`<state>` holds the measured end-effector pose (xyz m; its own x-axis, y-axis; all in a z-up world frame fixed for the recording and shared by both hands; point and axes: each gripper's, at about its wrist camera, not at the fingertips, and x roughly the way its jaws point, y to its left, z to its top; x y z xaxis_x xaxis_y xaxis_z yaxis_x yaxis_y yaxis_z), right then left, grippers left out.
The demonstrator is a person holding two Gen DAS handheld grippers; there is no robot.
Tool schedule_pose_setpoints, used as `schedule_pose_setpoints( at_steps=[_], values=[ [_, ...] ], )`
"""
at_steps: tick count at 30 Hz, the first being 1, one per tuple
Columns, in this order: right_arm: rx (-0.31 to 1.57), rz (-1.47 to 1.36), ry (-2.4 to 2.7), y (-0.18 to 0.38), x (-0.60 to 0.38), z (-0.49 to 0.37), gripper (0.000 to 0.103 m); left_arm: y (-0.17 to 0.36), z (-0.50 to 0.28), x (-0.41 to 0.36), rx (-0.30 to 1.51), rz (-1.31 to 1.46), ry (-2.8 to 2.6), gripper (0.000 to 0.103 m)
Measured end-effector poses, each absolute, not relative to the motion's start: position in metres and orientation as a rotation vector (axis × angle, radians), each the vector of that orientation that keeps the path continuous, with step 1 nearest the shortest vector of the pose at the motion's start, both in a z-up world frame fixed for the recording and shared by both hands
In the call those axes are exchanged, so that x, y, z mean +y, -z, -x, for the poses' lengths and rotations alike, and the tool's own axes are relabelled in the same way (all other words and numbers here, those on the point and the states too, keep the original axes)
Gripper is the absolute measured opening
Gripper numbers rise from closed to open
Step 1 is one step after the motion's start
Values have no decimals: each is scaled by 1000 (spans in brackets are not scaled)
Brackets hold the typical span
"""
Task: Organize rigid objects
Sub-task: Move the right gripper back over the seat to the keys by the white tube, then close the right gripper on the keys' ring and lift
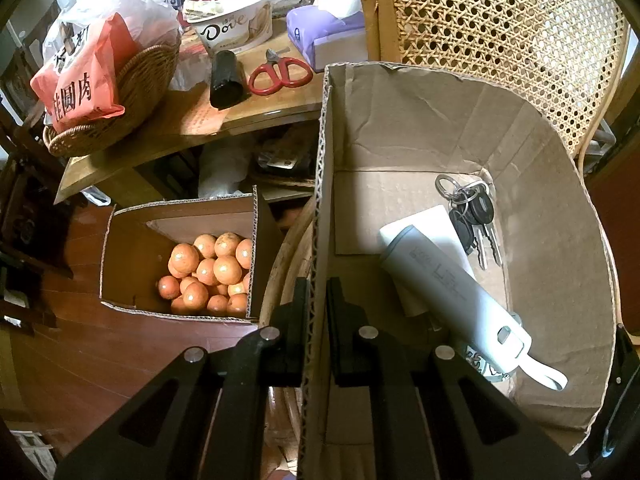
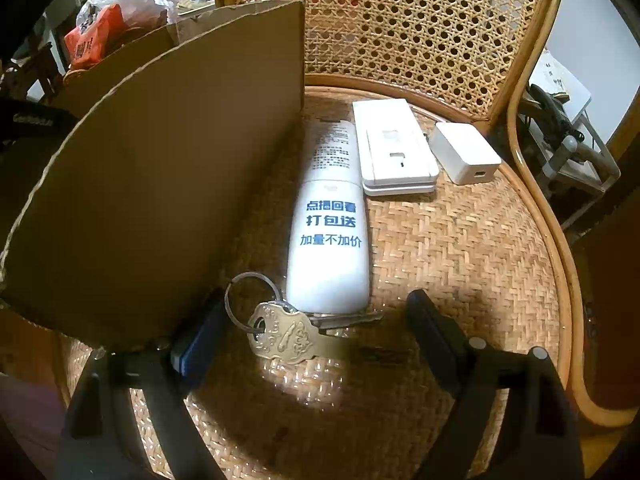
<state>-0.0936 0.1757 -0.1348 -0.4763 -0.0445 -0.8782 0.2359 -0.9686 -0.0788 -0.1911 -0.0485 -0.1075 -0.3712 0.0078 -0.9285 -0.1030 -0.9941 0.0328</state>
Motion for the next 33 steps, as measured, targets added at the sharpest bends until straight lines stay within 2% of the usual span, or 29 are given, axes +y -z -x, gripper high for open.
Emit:
schedule_pose_setpoints(
  at_steps=[2, 3, 5, 18, 33],
  values=[
    [284, -1512, 2545, 133, 176, 93, 88, 107, 191, -49, 131, 1722, -2544, 9],
    [287, -1509, 2544, 131, 177, 92, 79, 107, 191, -49, 132, 1722, -2544, 9],
    [285, -1522, 2541, 129, 178, 93, 69, 107, 191, -49, 132, 1722, -2544, 9],
    [283, -1534, 2532, 128, 186, 87, 69, 107, 192, -48, 145, 1721, -2547, 9],
    [136, -1516, 2538, 116, 202, 81, 68, 107, 192, -48, 143, 1722, -2547, 9]
  ],
)
